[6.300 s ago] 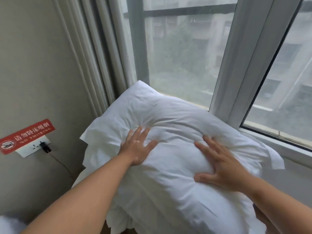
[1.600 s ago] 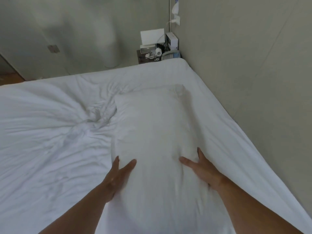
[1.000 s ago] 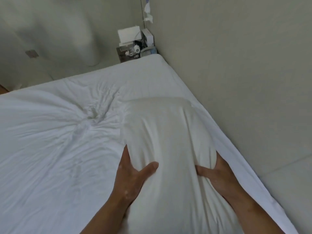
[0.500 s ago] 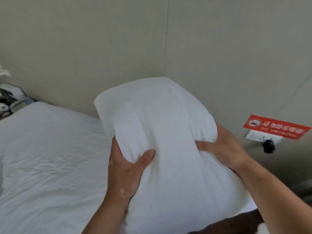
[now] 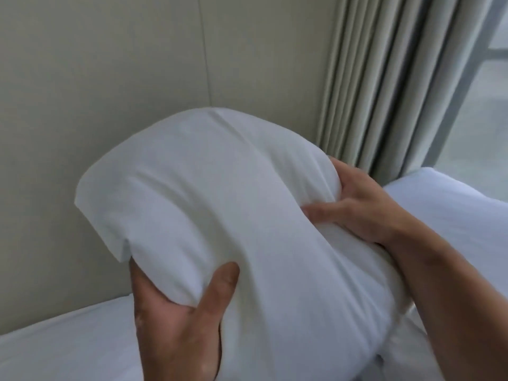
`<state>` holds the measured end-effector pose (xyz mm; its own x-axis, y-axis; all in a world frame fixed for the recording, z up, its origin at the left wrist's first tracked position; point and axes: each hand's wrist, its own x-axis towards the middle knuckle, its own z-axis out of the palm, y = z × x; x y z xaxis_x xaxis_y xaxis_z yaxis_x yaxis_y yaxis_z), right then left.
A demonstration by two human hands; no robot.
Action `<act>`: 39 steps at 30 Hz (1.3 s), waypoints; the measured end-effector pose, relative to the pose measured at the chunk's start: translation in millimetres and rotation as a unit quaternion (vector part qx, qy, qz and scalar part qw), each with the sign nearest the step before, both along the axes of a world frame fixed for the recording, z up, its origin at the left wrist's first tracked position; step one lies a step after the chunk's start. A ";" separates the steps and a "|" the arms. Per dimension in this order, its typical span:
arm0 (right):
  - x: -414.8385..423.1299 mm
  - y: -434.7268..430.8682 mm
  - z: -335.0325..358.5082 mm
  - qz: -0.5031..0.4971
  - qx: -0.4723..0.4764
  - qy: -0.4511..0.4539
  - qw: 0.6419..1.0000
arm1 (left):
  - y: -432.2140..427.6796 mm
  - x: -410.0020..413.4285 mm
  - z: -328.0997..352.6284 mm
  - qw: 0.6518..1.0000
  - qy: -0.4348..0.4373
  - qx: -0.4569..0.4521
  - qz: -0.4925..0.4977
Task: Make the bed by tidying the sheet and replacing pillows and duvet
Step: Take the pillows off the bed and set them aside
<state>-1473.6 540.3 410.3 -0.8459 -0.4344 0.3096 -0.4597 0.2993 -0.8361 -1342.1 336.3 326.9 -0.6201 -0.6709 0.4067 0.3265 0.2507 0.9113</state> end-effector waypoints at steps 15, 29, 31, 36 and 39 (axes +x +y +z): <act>104.2 359.7 127.4 -0.335 0.099 0.123 0.929 | 332.4 -19.4 83.7 0.935 0.130 -0.008 -0.330; 94.6 451.8 -0.1 -0.568 0.279 0.097 0.768 | 420.1 -58.9 7.1 0.836 -0.134 -0.239 -0.475; 127.7 419.3 -0.3 -0.576 0.249 0.070 0.775 | 390.9 -75.1 25.0 0.789 -0.153 -0.355 -0.478; 168.9 338.7 -25.3 -0.499 0.335 -0.031 0.798 | 356.4 -155.9 77.1 0.772 -0.057 -0.507 -0.378; 153.1 333.9 -40.5 -0.529 0.361 -0.017 0.767 | 361.1 -223.2 92.0 0.794 0.075 -0.489 -0.354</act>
